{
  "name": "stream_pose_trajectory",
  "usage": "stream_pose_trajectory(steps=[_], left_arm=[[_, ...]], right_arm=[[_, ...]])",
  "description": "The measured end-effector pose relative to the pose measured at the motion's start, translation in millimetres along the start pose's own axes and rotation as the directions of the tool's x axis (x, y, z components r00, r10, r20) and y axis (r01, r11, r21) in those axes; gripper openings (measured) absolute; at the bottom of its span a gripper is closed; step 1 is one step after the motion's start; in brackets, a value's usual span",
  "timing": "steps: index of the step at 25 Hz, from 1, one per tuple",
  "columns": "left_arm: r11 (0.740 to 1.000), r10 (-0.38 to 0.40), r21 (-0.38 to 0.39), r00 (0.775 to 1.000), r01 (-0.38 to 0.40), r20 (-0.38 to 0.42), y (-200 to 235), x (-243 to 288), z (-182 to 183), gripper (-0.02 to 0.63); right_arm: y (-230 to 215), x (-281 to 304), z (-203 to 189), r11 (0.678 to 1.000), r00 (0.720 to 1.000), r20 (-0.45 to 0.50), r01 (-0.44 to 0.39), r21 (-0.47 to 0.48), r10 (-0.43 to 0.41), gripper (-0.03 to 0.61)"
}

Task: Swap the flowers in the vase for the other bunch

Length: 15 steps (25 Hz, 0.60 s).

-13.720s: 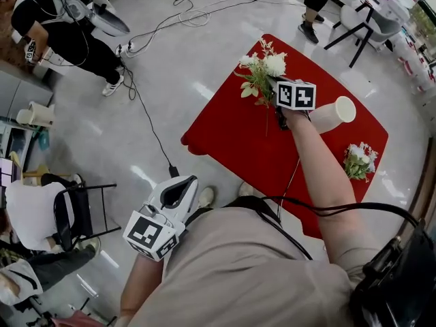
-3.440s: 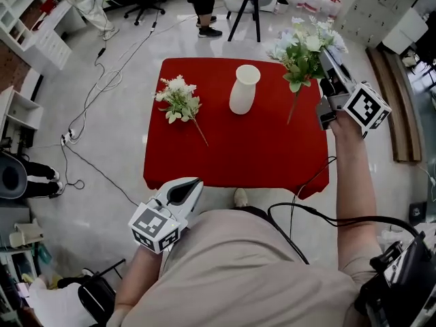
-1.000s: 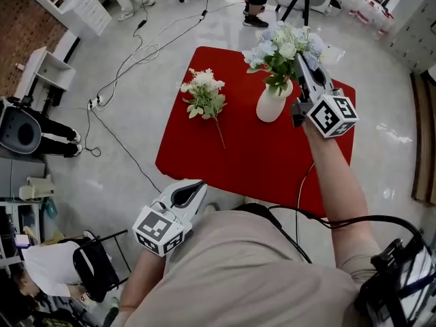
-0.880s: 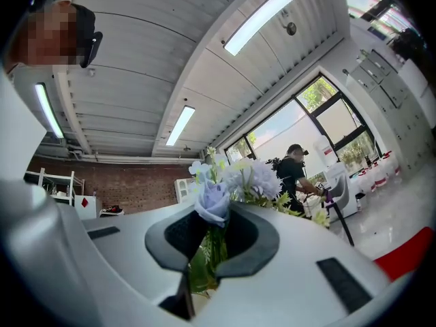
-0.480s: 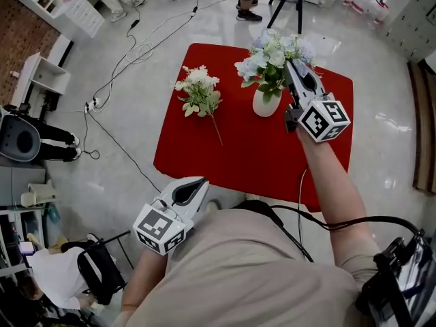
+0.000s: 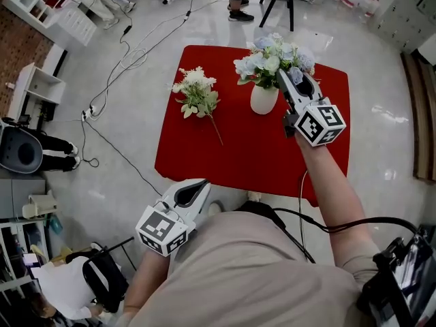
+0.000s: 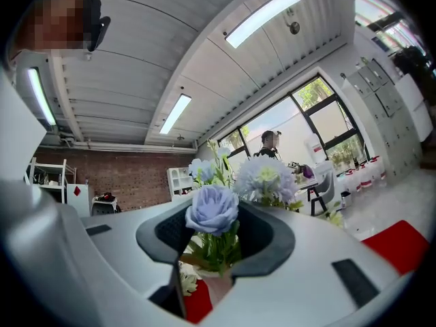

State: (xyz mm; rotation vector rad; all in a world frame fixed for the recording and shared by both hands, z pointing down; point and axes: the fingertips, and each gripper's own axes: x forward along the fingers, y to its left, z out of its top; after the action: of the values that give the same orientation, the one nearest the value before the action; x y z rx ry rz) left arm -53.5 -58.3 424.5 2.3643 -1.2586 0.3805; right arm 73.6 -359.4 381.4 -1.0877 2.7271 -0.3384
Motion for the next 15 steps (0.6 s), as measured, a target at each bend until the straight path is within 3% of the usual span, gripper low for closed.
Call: stream_pose_trajectory(steps=[15], left_arm=[[0.998,-0.064,0.029,0.998,0.064,0.012,-2,-33,-13,0.006]], right_arm=[[9,-23,-32,0.995,0.987,-0.133,0.096,0.002,-0.095,0.256]])
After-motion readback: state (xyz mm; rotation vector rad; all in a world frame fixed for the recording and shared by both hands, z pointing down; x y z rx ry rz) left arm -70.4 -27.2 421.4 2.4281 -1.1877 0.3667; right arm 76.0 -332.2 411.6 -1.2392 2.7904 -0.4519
